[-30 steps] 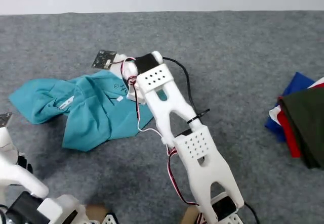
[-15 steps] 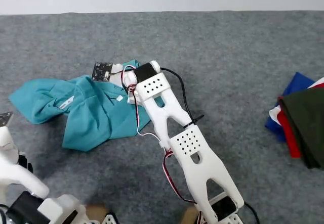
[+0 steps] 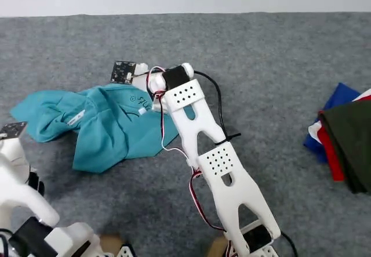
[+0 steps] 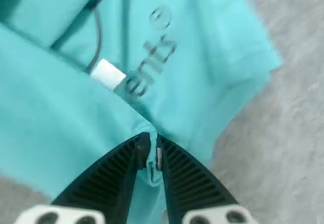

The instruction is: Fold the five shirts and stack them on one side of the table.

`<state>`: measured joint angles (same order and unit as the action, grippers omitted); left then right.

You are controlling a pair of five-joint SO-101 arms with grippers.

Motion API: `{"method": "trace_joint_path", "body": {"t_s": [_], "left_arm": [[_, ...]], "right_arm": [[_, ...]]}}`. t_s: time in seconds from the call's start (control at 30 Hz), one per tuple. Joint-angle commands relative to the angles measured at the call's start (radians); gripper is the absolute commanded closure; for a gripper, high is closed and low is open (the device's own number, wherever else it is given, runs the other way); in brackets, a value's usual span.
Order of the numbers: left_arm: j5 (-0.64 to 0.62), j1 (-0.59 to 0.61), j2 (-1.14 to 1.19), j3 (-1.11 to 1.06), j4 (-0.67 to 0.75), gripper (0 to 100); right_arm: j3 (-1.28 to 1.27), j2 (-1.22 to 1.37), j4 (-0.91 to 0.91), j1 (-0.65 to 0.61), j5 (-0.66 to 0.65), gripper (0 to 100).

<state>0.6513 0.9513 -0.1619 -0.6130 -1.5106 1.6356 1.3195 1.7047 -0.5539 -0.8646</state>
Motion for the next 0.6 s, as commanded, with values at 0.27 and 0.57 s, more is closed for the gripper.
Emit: {"method": "trace_joint_path", "body": {"t_s": [0.27,0.57], "left_arm": [[0.002,-0.032,-0.032,0.002,0.006,100],[0.002,-0.032,-0.032,0.002,0.006,100]], "right_arm": [[0.043,-0.160,0.090,0.025,-0.005,98.9],[-0.052,-0.162,0.088,0.019,-0.006,81.0]]}}
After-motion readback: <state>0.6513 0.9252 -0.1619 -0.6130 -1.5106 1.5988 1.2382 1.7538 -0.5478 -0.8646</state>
